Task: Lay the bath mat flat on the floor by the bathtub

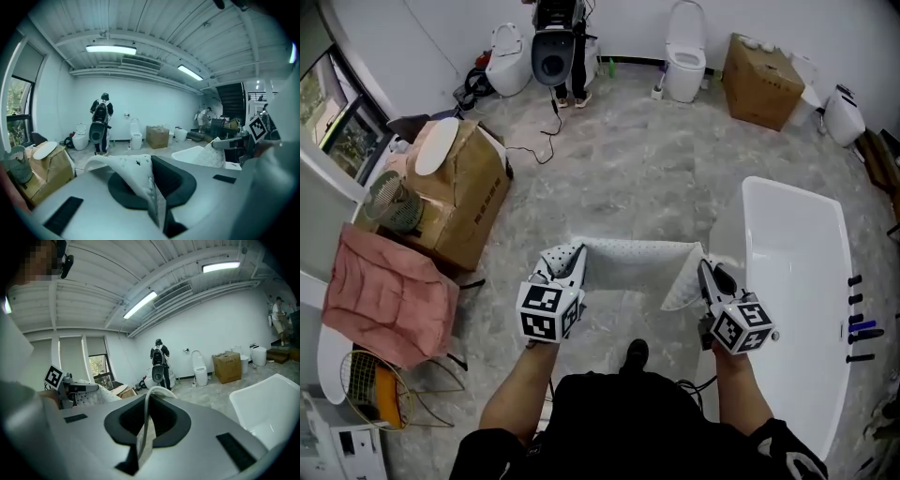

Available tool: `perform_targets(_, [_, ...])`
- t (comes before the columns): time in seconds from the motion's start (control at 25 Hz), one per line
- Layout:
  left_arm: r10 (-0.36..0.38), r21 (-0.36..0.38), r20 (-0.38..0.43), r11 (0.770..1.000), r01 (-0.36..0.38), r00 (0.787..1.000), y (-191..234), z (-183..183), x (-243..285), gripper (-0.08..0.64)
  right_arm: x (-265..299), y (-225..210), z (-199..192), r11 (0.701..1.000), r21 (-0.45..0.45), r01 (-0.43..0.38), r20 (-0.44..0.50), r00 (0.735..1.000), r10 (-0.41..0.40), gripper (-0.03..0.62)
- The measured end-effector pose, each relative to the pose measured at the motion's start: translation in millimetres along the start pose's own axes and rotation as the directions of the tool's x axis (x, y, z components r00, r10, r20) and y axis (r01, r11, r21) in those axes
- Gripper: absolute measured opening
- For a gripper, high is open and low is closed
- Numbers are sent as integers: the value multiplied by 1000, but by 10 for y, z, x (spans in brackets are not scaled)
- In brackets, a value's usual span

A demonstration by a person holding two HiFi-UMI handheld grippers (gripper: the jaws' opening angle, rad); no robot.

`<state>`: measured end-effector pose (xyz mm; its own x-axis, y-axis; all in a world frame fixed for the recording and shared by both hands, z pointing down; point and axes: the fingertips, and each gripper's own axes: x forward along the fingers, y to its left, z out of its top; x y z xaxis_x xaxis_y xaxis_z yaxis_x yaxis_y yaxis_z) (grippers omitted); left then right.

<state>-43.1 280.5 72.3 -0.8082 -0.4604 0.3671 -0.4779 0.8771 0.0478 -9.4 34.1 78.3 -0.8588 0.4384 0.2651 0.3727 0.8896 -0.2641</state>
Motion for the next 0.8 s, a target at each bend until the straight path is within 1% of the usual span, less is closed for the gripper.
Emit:
perform_targets(0.16, [-49,17,9,999,49,999,-58,235,461,21,151,-322,179,999,18,45,17,999,-45,20])
perform_targets(0.28, [-114,44,12,993,113,993,-91,381,789,21,181,-457,244,995,28,91,33,995,-92,20])
perform_targets(0.4, [-190,74,11,979,189,982,-132,550,1204,21,251,-669,281,985,50,167,36,985,-169,20])
perform_targets(0.48, [-252,99,0,963,251,968,-184,647,1514,21,309,-819,290,972,74,222,36,974,-225,20])
perform_targets(0.6, [-354,131,-17,926,353,935,-206,794,2018,21,501,-1011,347,946,102,308,46,948,-314,20])
perform_targets(0.68, [-426,160,-38,890,426,904,-179,871,2352,21,666,-1115,391,917,132,377,60,920,-387,20])
perform_targets(0.72, [-464,177,-54,867,466,884,-166,898,2504,21,721,-1159,397,895,158,418,68,899,-432,20])
perform_targets(0.8, [-533,221,-85,813,538,842,-142,973,2773,21,776,-1234,392,836,224,502,78,845,-529,20])
